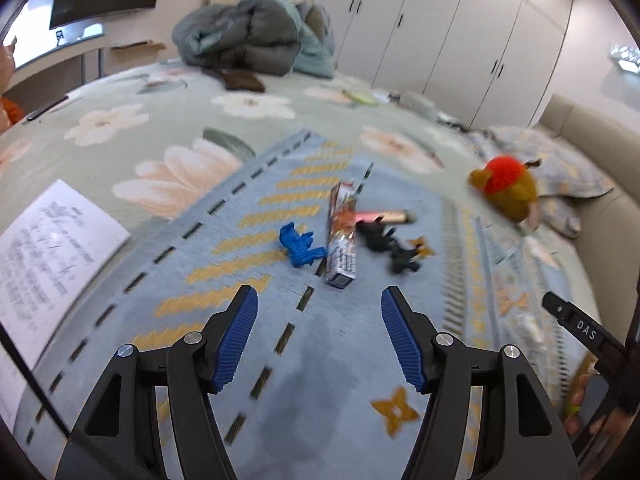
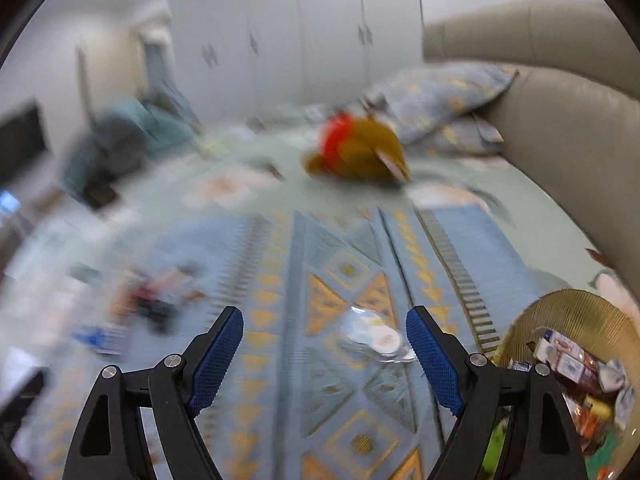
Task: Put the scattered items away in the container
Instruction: 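Bring both tools back over the remaining items on the rug, then grasp the blue figure with the left tool while the right tool holds the clear tape dispenser, then carry the blue figure and tape dispenser over the gold plate and open both tools, then move both tools back to the printed box and black figures, then grasp the printed box with the left tool while the right tool grasps a black figure, then carry the box and black figure over the plate and open both tools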
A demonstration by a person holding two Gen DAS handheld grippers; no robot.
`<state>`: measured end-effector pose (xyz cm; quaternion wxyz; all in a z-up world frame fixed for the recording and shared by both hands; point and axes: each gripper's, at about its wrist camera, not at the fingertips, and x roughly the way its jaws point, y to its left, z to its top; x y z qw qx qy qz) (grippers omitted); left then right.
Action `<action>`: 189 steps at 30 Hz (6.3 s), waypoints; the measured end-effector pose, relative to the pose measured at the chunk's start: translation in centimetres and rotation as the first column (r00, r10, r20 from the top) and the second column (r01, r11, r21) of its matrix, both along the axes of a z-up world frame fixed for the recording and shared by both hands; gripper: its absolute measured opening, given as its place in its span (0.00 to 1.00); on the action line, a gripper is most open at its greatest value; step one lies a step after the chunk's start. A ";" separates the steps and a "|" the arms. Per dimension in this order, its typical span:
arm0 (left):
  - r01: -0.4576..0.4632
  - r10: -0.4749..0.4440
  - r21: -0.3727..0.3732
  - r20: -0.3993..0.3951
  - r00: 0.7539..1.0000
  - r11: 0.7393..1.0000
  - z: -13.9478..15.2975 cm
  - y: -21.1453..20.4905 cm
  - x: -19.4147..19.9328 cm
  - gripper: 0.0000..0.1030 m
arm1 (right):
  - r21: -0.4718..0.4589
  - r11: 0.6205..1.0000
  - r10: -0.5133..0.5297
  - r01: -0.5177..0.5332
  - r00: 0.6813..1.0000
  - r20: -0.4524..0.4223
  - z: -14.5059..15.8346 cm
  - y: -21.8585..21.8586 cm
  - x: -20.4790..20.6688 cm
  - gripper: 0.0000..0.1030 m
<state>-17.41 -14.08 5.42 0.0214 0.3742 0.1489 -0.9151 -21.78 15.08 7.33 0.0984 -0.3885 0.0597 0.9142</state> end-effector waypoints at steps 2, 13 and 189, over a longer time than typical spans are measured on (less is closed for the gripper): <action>0.010 -0.009 -0.024 0.039 0.999 1.000 -1.7 0.8 -1.9 0.61 | -0.035 0.999 -0.003 0.007 0.996 0.089 -2.3 0.1 -1.9 0.80; -0.039 0.054 -0.134 0.112 0.992 0.990 -5.0 2.3 -7.7 0.61 | 0.071 0.993 -0.102 0.092 0.983 0.152 -7.7 4.8 -4.0 0.93; 0.637 -0.627 -0.073 -0.298 0.720 0.767 14.4 27.2 13.2 0.15 | -0.074 0.987 -0.155 0.140 0.950 -0.271 9.5 17.2 23.9 0.12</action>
